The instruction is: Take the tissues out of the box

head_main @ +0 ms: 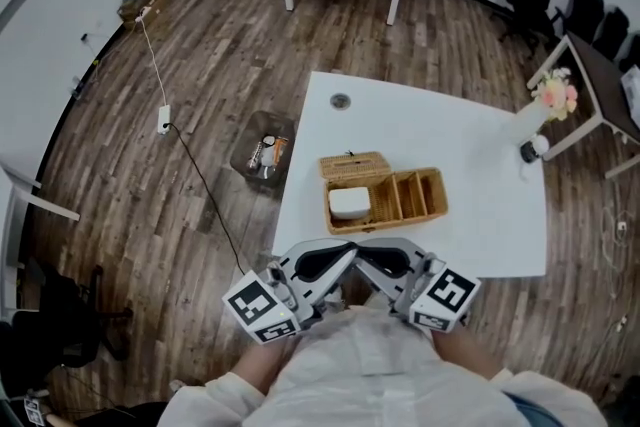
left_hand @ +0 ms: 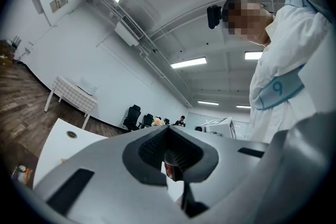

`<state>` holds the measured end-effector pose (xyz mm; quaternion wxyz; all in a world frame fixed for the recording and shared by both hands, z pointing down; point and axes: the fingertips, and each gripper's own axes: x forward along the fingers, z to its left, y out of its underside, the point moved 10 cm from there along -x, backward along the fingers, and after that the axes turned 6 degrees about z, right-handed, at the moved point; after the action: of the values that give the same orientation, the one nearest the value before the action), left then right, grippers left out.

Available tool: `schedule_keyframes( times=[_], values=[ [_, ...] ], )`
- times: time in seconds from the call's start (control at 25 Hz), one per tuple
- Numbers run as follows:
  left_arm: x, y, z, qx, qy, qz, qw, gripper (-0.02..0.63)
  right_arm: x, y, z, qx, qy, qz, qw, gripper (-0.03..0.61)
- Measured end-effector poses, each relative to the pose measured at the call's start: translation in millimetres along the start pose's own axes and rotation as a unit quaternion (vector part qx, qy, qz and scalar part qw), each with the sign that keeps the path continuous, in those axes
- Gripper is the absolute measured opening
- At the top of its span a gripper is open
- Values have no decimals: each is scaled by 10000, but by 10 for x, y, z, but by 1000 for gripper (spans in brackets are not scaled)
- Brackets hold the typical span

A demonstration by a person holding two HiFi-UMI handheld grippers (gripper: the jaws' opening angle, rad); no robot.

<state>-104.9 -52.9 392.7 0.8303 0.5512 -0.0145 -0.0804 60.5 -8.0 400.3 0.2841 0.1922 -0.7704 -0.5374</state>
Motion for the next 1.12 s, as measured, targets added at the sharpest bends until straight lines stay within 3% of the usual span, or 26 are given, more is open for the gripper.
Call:
schedule_keyframes(
  times=[0.88, 1.12],
  values=[
    [143, -11, 283, -140, -121, 9, 9998, 0, 141, -72, -367, -96, -343, 230, 9991, 34],
    [133, 17, 300, -75, -267, 95, 9996, 0, 138, -116, -546, -559, -268, 474, 9969, 34]
  ],
)
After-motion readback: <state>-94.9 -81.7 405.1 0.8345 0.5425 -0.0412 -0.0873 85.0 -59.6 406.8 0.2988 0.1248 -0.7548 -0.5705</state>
